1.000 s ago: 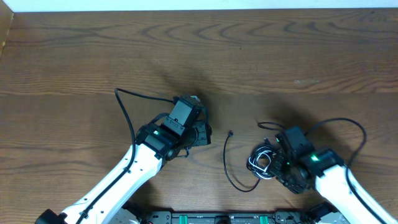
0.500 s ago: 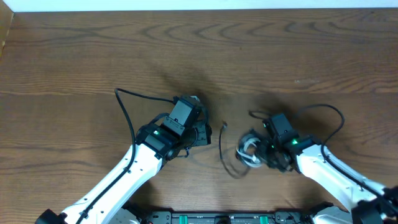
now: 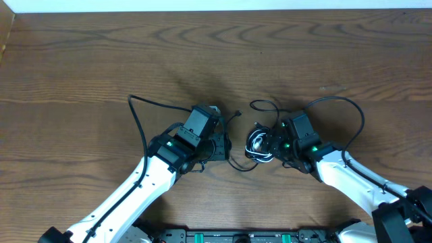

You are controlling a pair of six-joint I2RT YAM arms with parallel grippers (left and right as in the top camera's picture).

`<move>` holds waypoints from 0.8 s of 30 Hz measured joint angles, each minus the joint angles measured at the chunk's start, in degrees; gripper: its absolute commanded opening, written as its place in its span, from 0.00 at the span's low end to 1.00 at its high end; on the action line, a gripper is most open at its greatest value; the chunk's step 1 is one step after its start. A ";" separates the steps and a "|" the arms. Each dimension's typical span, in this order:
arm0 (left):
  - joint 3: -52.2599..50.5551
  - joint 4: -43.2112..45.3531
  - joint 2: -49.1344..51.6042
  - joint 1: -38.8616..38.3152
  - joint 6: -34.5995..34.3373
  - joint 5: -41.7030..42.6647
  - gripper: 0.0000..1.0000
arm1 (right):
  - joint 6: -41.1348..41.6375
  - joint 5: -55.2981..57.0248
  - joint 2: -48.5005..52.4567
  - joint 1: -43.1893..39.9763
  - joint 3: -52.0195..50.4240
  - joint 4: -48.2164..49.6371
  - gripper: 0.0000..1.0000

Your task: Untangle cables

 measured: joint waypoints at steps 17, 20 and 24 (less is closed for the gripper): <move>0.02 2.25 -7.06 0.35 -18.18 4.55 0.53 | 0.85 3.23 -30.62 -5.88 4.59 -32.30 0.92; 0.02 5.42 -5.90 -2.08 -21.05 4.81 0.52 | 1.90 3.56 -35.76 -5.88 4.70 -37.16 0.93; 0.04 7.85 -2.34 -5.73 -24.00 4.44 0.52 | 2.84 4.85 -40.00 -5.88 4.74 -42.86 0.99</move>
